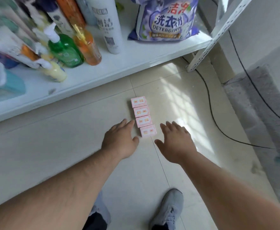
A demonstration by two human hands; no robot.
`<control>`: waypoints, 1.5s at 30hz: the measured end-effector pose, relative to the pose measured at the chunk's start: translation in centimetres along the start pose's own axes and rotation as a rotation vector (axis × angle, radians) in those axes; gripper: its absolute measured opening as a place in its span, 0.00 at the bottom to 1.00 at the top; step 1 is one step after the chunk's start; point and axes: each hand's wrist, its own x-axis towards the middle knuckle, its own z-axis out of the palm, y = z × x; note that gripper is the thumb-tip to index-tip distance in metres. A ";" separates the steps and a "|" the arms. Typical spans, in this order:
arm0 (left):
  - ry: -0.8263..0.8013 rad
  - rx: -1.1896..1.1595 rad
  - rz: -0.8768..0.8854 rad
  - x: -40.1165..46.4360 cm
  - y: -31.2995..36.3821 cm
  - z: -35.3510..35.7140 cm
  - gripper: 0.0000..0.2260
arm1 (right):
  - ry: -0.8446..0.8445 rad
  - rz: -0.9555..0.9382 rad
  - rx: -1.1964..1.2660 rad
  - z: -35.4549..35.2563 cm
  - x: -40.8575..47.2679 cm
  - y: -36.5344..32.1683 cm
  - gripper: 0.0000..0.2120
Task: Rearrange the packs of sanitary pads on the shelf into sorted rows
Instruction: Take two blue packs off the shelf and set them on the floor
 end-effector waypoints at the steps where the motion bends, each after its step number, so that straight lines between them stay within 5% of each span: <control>1: 0.017 0.029 0.013 -2.5 1.2 -2.6 0.29 | 0.003 -0.032 -0.051 -3.0 -1.9 -0.7 0.32; 15: 0.316 0.187 0.062 -35.7 11.0 -28.4 0.25 | 0.178 -0.203 -0.210 -34.5 -28.7 -10.4 0.30; 33: 0.739 0.230 0.074 -61.6 0.6 -45.8 0.24 | 0.510 -0.311 -0.302 -51.0 -48.5 -32.0 0.31; 45: 0.959 0.191 0.121 -68.8 -2.9 -55.1 0.23 | 0.709 -0.386 -0.323 -61.9 -54.1 -39.4 0.31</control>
